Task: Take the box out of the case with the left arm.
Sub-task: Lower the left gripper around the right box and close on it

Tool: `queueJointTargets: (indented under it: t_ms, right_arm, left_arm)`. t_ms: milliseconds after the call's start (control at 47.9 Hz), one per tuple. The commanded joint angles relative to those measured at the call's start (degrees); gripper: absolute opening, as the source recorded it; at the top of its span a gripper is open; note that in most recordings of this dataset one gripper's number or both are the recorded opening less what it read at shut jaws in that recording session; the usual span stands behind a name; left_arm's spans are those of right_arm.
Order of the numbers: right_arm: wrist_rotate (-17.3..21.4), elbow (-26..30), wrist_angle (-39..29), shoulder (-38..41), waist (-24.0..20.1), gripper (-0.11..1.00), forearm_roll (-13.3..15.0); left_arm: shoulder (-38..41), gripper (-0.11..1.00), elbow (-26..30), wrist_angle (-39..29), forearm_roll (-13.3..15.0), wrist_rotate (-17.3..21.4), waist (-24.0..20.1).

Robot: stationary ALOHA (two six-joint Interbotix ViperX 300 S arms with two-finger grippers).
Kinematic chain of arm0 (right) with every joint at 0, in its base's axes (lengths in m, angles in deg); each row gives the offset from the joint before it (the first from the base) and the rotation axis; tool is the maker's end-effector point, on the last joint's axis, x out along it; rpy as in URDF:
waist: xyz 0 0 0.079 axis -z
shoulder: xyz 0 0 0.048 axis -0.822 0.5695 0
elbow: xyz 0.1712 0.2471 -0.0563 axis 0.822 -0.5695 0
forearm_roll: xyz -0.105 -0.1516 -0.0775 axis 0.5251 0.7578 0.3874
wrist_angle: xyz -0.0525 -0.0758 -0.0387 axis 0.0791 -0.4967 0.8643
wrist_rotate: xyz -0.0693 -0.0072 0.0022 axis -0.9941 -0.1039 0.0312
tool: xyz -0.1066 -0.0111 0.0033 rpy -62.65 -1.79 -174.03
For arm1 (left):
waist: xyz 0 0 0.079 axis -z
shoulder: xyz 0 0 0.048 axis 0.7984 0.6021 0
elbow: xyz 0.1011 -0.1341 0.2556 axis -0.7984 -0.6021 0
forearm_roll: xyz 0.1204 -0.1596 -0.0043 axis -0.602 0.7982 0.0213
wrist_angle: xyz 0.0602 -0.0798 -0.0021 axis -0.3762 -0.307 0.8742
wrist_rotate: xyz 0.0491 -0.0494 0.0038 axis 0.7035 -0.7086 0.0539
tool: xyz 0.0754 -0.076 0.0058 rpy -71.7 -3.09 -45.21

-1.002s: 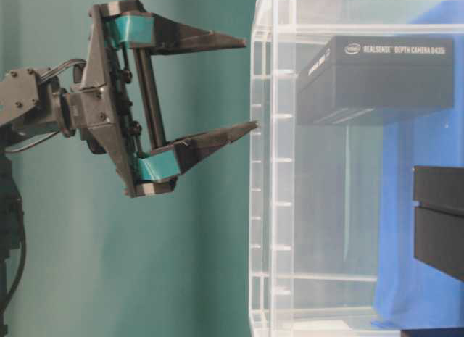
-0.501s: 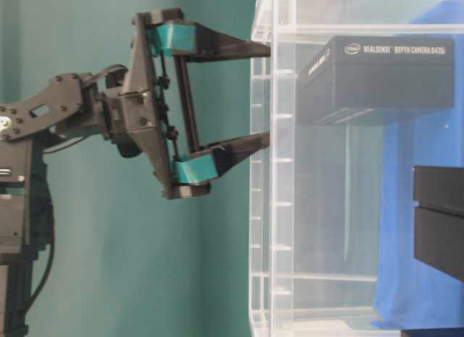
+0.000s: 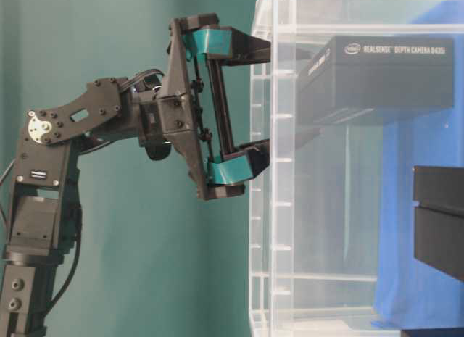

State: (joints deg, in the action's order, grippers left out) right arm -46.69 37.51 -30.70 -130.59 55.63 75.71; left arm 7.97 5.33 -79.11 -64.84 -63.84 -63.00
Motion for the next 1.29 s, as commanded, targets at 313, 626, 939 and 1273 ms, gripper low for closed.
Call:
queueJointTargets:
  t_ms: [313,626,939,1273]
  right_arm:
    - [0.0,0.4,0.4,-0.1,0.1,0.01,-0.2]
    - [0.0,0.4,0.4,-0.1,0.1,0.01,-0.2]
    - [0.0,-0.4,0.4,-0.1,0.1,0.01,-0.2]
    - [0.0,-0.4,0.4,-0.7,0.1,0.01,-0.1]
  left_arm:
    - [-2.4,0.97,-1.4,3.3,-0.3,0.2,-0.6]
    - [-1.3,0.97,-2.6,5.1,0.1,0.2,-0.6]
    - [-1.1,0.97,-2.6,5.0,0.4,0.0,-0.6]
    - [-1.1,0.61,-2.5,5.2,1.1,0.0,-0.4]
